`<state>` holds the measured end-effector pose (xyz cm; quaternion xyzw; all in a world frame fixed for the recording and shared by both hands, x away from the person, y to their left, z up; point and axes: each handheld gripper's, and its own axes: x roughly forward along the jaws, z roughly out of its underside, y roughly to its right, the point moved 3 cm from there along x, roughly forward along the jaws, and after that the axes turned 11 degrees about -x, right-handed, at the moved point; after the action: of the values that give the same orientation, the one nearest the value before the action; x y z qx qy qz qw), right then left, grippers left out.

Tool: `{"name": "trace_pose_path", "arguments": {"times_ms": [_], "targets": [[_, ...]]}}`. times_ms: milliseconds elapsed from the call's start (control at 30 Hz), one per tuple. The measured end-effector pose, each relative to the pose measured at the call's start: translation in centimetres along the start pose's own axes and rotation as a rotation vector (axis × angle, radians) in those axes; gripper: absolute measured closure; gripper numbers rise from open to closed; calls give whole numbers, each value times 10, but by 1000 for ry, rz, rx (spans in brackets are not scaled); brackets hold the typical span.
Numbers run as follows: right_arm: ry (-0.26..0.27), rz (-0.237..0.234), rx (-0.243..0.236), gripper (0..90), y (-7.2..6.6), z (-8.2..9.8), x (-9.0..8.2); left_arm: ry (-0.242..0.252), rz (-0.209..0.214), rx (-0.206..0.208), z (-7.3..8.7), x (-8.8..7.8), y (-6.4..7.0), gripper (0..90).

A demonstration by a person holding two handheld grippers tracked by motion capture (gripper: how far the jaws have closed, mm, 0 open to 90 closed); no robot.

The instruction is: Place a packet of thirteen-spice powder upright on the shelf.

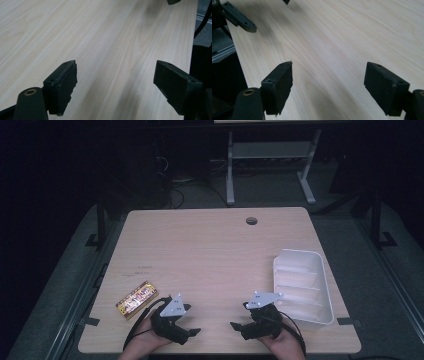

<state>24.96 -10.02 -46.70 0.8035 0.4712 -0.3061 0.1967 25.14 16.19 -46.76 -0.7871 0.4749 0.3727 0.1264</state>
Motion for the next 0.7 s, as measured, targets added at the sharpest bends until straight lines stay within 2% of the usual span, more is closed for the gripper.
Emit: {"name": "trace_pose_path", "arguments": {"times_ms": [467,700], "targets": [[-12,-12,-12,221,-2,0,2,31,-19,5,-5,-14,-8,187],[-14,-10,-16,219,-2,0,3,53,-47,-10,-6,-27,-20,188]]}}
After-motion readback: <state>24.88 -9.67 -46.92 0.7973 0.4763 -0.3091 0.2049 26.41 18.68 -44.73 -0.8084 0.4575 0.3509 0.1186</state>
